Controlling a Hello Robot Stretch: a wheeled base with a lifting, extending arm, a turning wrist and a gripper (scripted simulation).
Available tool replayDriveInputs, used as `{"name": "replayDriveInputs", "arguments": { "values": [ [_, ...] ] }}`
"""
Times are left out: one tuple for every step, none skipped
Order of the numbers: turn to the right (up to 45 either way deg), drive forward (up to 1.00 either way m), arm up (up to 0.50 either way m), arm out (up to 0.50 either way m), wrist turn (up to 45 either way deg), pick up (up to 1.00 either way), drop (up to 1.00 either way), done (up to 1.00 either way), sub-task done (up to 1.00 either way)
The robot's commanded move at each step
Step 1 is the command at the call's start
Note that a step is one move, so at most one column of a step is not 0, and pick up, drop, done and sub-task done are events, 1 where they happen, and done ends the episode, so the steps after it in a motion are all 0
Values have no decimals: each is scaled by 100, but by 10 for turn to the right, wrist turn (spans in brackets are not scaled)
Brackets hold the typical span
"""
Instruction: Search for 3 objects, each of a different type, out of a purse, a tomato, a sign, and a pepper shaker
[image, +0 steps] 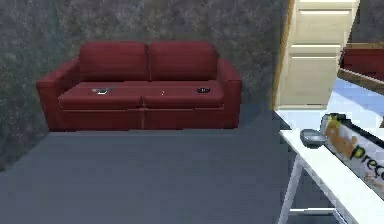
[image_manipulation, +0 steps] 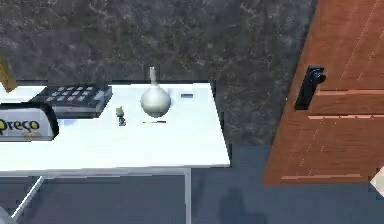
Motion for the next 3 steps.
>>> {"name": "replayDriveInputs", "arguments": {
  "values": [
    [-450, 0, 0, 0, 0, 0, 0, 0, 0],
    [-360, 0, 0, 0, 0, 0, 0, 0, 0],
    [0, 100, 0, 0, 0, 0, 0, 0, 0]
  ]
}}
